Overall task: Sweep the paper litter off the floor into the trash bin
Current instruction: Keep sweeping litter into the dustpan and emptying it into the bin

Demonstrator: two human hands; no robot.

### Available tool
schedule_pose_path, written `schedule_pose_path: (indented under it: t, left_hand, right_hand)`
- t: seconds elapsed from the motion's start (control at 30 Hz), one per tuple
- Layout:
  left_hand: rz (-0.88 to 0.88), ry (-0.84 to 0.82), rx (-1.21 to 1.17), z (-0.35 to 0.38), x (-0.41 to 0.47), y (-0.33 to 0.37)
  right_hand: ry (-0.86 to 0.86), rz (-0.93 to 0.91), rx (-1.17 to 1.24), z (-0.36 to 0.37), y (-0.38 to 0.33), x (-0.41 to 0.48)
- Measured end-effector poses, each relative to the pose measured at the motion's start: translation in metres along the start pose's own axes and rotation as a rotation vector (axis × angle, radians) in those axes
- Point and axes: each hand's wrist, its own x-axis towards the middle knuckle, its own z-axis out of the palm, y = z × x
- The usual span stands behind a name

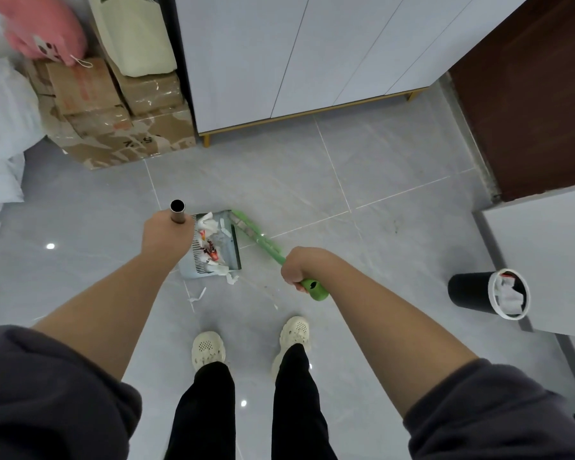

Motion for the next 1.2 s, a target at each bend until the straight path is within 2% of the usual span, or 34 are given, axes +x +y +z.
schedule_pose_path:
  t: [0.4, 0.6, 0.7, 0.93, 1.07, 1.13, 1.2]
  left_hand:
    - [0.044, 0.003, 0.098, -0.039, 0.005, -0.031]
    - [0.078, -0.006, 0.185, -0.051, 0.006, -0.045]
    - [0.096, -0.052, 0.204, -0.05, 0.007, -0.046]
    - [0.114, -0.074, 0.217, -0.044, 0.01, -0.04]
    - [0.102, -0.059, 0.217, -0.046, 0.011, -0.04]
    - [0.081, -0.036, 0.201, -0.047, 0.01, -0.043]
    - [0.071, -0.007, 0.173, -0.049, 0.008, -0.048]
  right_hand:
    - [-0.03, 0.051, 0.027, 0.042, 0.01, 0.013]
    - [0.012, 0.014, 0.501, 0.071, -0.011, 0.033]
    - [-0.062, 0.034, 0.598, 0.075, -0.04, 0.031]
    - [-0.351, 0.01, 1.28, 0.067, -0.077, 0.039]
    - [-0.468, -0.053, 1.393, 0.062, -0.075, 0.036]
    - [-0.476, -0.051, 1.376, 0.062, -0.064, 0.031]
    - [-0.414, -0.035, 1.277, 0.063, -0.049, 0.028]
